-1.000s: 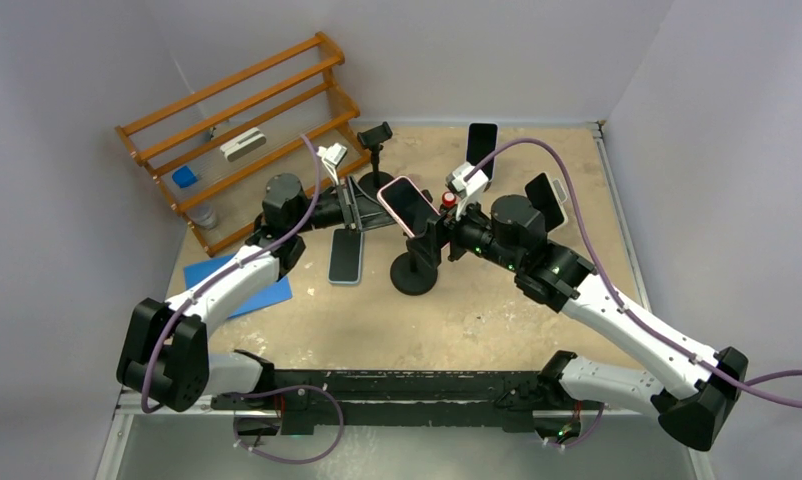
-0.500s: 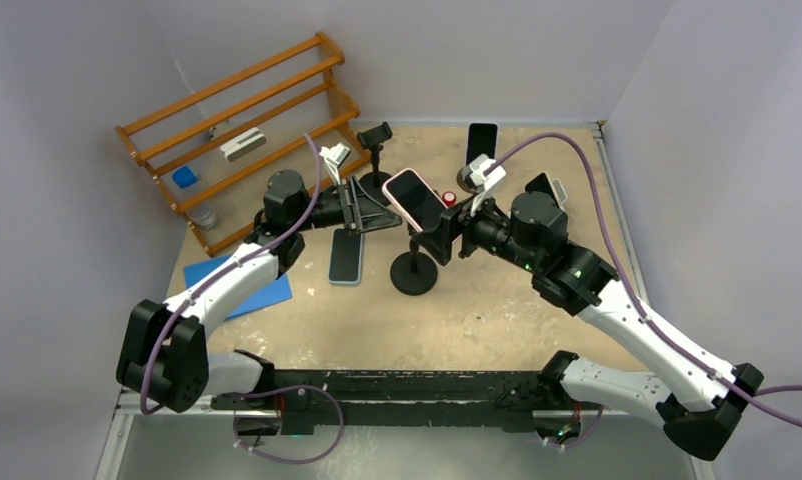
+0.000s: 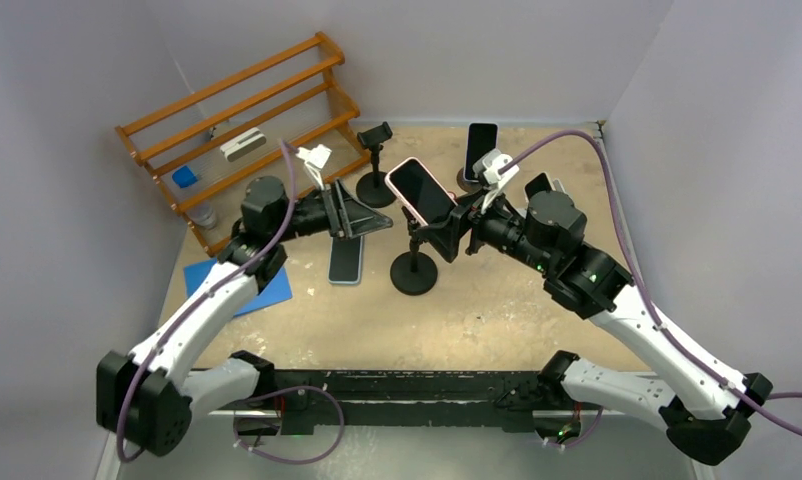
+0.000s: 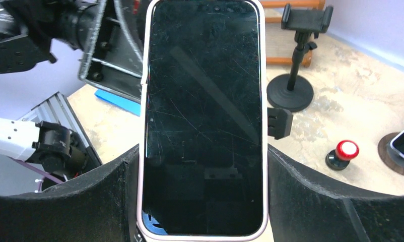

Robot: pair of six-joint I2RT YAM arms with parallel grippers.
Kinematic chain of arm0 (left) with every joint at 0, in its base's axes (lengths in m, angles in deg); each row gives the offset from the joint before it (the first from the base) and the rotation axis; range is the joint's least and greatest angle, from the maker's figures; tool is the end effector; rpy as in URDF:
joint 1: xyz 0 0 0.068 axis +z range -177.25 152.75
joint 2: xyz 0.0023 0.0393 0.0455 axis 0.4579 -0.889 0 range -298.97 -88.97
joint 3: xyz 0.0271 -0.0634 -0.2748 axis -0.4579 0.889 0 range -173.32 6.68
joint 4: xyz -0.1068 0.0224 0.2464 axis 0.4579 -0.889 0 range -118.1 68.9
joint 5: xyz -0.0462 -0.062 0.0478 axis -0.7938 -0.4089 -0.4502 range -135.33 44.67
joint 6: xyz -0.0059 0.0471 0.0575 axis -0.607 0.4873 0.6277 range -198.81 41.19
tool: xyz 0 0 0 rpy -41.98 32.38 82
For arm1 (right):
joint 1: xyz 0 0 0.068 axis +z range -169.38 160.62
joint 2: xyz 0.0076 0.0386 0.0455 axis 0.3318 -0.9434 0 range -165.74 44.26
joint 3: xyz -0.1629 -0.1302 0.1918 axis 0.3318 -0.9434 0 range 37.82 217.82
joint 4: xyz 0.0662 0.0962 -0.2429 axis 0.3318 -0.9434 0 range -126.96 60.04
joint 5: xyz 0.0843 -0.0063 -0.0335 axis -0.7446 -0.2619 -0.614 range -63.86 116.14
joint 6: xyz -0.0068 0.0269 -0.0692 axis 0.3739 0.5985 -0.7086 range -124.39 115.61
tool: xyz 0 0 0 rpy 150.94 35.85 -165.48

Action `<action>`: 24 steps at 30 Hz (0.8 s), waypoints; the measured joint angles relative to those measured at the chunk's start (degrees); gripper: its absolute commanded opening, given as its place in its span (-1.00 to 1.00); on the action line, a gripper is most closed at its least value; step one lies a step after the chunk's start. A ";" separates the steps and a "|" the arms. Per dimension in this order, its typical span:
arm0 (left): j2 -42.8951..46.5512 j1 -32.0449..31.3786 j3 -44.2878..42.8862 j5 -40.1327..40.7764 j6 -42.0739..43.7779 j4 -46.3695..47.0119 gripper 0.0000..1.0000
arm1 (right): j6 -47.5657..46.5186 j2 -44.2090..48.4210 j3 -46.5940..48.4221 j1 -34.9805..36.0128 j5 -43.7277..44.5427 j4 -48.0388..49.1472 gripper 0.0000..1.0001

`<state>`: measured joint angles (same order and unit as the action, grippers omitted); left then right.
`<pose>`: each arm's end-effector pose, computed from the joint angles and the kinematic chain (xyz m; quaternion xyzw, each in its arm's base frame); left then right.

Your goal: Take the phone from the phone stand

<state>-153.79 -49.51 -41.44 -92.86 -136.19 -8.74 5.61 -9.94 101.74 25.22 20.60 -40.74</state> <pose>0.2408 -0.1485 0.3381 0.0587 0.7225 -0.6255 0.2886 0.1632 0.1695 0.4359 -0.2443 0.6704 0.3516 0.6060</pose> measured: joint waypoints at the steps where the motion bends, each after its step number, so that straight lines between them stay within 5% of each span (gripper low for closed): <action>1: 1.81 0.00 0.00 1.49 0.81 -1.22 0.21 | -0.28 0.22 0.15 0.00 0.00 0.09 -1.00; 7: 14.27 0.00 -1.01 12.92 6.80 -5.90 0.24 | -2.40 0.31 2.47 0.00 0.09 1.90 -1.00; 14: 17.55 0.00 -2.03 18.60 10.73 -3.41 0.40 | -3.76 -2.08 4.66 1.16 3.61 6.95 -1.00; 19: 18.60 0.00 -2.14 19.26 11.61 -2.54 0.63 | -5.35 -4.22 4.61 9.55 13.84 12.15 -1.00; 24: 18.95 0.00 -5.40 18.08 11.54 -3.32 0.65 | -6.40 -7.17 4.07 17.07 22.88 17.66 -1.00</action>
<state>-134.84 -49.51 -46.83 -74.78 -124.65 -12.06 -0.79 -17.11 105.80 42.29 43.48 -23.08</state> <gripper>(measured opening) 0.822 0.779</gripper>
